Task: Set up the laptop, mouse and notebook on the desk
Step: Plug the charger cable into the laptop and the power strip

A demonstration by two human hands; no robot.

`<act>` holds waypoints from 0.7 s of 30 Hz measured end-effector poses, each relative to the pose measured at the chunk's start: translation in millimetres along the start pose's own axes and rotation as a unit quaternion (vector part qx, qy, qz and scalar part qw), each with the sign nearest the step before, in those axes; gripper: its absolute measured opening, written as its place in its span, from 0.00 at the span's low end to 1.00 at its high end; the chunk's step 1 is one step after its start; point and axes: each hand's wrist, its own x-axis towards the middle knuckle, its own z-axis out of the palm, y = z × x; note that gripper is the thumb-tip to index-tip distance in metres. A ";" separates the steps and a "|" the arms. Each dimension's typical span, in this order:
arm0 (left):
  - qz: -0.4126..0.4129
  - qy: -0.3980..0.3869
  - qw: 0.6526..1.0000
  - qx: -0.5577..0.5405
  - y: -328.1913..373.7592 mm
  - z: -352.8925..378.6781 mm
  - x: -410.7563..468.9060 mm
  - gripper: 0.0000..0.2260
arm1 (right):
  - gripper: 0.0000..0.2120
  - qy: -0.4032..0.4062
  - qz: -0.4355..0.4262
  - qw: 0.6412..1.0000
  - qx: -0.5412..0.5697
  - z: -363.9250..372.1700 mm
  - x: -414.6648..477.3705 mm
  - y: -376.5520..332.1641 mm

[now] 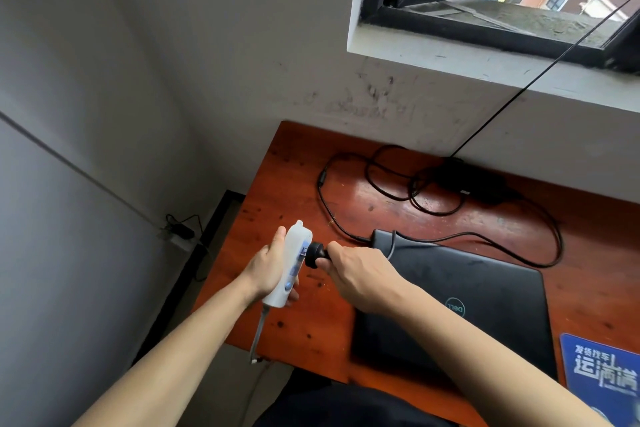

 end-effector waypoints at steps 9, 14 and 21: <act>0.006 0.014 1.000 0.017 20.4 1.9 3.1 0.39 | 0.15 0.029 -0.005 0.999 -0.023 -9.0 4.8 1.6; -0.027 -0.047 0.998 -0.037 28.0 -5.5 -0.8 0.40 | 0.15 0.038 -0.014 0.998 -0.043 -19.7 10.3 -0.2; 0.015 -0.011 1.000 0.004 31.3 8.0 -3.4 0.35 | 0.16 0.025 -0.006 0.997 -0.076 -19.9 11.0 -3.9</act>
